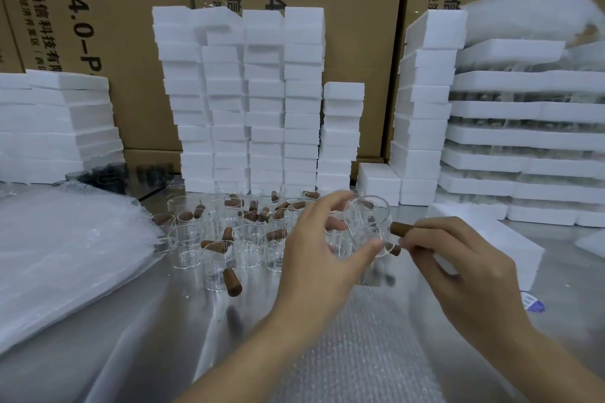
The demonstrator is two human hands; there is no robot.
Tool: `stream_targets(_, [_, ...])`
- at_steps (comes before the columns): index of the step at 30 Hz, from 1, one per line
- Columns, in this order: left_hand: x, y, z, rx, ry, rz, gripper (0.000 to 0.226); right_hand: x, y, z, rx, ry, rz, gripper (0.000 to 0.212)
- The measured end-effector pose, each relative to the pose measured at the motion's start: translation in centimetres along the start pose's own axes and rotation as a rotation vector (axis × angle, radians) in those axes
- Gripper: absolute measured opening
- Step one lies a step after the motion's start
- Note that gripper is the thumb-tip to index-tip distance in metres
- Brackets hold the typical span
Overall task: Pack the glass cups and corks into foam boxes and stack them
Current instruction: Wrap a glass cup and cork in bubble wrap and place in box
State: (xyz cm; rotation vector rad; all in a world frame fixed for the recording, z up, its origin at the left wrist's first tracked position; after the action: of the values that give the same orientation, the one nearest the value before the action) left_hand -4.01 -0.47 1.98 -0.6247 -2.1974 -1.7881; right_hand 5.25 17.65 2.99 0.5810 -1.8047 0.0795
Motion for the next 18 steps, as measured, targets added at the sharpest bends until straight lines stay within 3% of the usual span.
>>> stream_targets(3, [-0.2, 0.3, -0.2, -0.011, 0.037, 0.051, 0.073, 0.0, 0.3, -0.2, 0.006, 0.023, 0.014, 0.014])
stream_targets(9, [-1.5, 1.8, -0.2, 0.175, 0.17, 0.332, 0.076, -0.3, -0.2, 0.4, 0.113, 0.019, 0.004, 0.017])
stream_targets(15, [-1.8, 2.7, -0.7, 0.14, 0.209, 0.383, 0.078, 0.3, -0.7, -0.1, 0.135, 0.073, -0.019, 0.015])
stream_targets(18, [-2.1, 3.2, -1.0, 0.109, 0.229, 0.395, 0.073, 0.7, -1.0, -0.4, 0.188, 0.117, 0.033, 0.033])
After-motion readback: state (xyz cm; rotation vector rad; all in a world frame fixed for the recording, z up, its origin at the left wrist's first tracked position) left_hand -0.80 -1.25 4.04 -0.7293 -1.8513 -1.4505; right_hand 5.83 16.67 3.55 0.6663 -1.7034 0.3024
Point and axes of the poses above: each hand's wrist, its own x-axis towards the middle knuckle, its own z-axis out of the palm, y = z × x, the point moved 5 cm from there along x, towards the middle knuckle, and after that the axes turned 15 degrees about -z, right-handed, at the moved point
